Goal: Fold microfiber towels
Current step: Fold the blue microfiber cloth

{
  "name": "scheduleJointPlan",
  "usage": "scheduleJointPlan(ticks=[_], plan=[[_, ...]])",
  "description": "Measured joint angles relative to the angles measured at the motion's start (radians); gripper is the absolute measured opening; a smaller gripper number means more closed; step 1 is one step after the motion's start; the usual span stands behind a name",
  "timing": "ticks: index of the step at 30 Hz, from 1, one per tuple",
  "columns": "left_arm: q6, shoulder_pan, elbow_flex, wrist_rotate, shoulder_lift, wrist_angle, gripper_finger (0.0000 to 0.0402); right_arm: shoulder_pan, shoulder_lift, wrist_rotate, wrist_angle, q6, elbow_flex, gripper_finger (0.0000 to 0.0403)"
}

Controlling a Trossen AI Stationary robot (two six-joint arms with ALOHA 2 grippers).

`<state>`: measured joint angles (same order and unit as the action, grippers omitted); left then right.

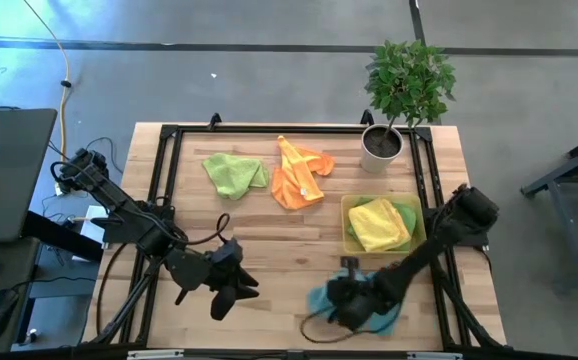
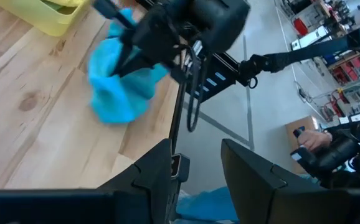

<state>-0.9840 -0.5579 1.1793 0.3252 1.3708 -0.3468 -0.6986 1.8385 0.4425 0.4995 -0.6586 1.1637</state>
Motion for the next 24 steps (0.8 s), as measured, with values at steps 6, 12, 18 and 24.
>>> scheduleJointPlan(ticks=[6,12,18,24], plan=[[0.018,0.000,0.000,0.000,0.000,0.000,0.0131,0.170,0.000,0.013,-0.236,0.189,0.000,0.0002],[0.032,0.000,0.000,0.000,0.000,0.000,0.0131,0.330,0.000,0.014,-0.422,0.238,0.000,0.0001],[0.052,-0.001,0.000,0.000,0.000,0.000,0.0131,0.442,0.000,0.007,-0.461,0.208,0.000,0.0001],[0.079,-0.002,0.000,0.000,0.000,-0.001,0.0131,0.492,-0.010,-0.036,-0.460,0.221,0.000,0.0051]])
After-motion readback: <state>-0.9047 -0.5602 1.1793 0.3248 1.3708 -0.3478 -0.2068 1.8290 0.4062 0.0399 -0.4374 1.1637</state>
